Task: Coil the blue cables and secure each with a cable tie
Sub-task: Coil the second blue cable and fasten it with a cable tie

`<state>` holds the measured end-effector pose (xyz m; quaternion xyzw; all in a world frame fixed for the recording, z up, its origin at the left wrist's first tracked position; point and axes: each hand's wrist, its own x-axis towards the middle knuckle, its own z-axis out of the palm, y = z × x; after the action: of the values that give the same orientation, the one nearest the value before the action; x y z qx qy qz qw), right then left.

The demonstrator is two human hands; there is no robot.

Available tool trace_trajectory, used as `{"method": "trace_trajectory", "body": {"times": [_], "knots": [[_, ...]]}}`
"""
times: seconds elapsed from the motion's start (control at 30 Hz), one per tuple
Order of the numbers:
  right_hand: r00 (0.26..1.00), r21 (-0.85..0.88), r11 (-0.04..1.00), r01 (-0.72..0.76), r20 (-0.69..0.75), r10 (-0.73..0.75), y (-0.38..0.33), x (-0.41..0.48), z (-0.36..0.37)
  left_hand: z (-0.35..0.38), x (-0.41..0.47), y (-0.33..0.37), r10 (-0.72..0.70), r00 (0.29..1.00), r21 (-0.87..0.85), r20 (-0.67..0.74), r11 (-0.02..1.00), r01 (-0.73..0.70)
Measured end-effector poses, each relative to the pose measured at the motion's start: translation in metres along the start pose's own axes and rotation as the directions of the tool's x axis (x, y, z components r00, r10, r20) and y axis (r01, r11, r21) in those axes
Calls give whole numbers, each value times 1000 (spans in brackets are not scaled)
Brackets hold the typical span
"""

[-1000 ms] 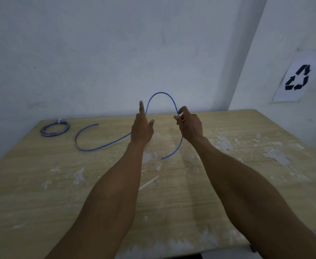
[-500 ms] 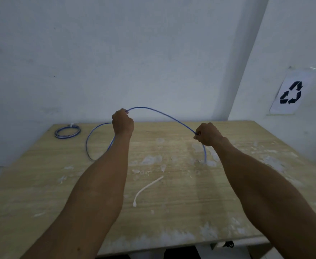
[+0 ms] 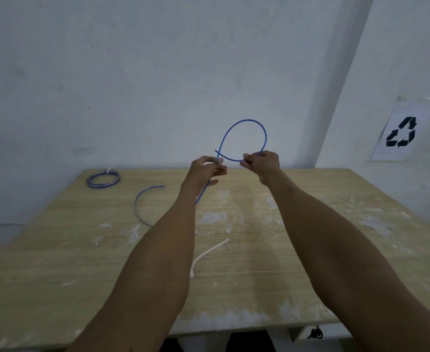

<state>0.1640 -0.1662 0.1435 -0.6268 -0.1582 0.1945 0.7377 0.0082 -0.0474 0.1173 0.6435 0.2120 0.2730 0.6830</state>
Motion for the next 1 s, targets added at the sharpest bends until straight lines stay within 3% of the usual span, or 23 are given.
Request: {"method": "trace_trajectory", "body": {"times": [0.17, 0.27, 0.33, 0.37, 0.43, 0.5, 0.57, 0.63, 0.73, 1.0], "knots": [[994, 5, 1000, -14, 113, 13, 8, -10, 9, 2, 3, 8, 75, 988, -59, -135, 995, -83], [982, -97, 995, 3, 191, 16, 5, -18, 8, -3, 5, 9, 89, 985, -94, -149, 990, -103], [985, -199, 980, -1, 168, 35, 1, -21, 6, -8, 5, 10, 87, 988, -134, -126, 986, -104], [992, -284, 958, 44, 130, -7, -1, -21, 4, -9, 6, 10, 89, 989, -146, -116, 984, -105], [959, -522, 807, 277, 99, -265, -3, -20, 0, -10, 6, 12, 97, 991, -136, -95, 985, -109], [836, -585, 624, 518, 192, -514, -6, -21, 0, -8, 6, 13, 95, 994, -142, -61, 984, -103], [733, -529, 538, 657, 280, -620, -13, -23, 4, -6, 6, 13, 74, 997, -167, -18, 983, -76], [687, -496, 495, 714, 359, -631, -20, -24, 9, -4, 4, 12, 49, 998, -169, 26, 985, -44], [695, -518, 472, 713, 435, -573, -24, -23, 14, -2, 1, 12, 31, 998, -146, 46, 989, -24], [687, -517, 456, 724, 480, -546, -19, -25, 17, 1, -6, 19, -18, 997, -187, 73, 982, 32]]}}
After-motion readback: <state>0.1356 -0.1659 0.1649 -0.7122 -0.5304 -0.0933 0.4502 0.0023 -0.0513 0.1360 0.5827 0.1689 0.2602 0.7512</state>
